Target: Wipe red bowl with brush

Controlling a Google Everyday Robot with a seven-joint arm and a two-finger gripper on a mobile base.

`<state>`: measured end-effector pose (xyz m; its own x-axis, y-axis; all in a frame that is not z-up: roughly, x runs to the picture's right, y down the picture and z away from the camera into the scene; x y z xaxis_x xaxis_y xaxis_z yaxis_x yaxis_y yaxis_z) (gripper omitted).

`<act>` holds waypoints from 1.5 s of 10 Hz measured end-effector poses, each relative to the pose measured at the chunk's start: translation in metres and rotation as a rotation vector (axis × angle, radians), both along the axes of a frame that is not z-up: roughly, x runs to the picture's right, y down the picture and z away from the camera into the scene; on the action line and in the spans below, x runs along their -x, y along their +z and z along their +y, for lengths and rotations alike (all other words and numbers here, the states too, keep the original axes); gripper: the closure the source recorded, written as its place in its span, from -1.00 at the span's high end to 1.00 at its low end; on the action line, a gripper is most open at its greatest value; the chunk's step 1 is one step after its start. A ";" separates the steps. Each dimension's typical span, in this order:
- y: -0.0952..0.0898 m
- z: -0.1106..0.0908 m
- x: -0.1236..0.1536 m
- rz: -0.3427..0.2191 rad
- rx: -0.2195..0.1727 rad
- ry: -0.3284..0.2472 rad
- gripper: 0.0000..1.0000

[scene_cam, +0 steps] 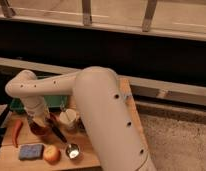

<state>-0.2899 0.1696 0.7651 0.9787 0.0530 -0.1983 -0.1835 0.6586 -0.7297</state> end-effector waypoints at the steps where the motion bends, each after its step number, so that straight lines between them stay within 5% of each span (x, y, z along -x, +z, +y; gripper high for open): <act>1: -0.004 0.011 0.001 -0.002 0.017 -0.009 -1.00; 4: -0.003 0.023 -0.036 0.055 0.044 0.022 -1.00; 7: 0.000 -0.005 -0.050 0.089 0.002 0.045 -1.00; 11: 0.002 -0.035 -0.018 0.042 -0.047 0.017 -1.00; 15: -0.003 -0.015 0.006 -0.002 -0.027 -0.027 -1.00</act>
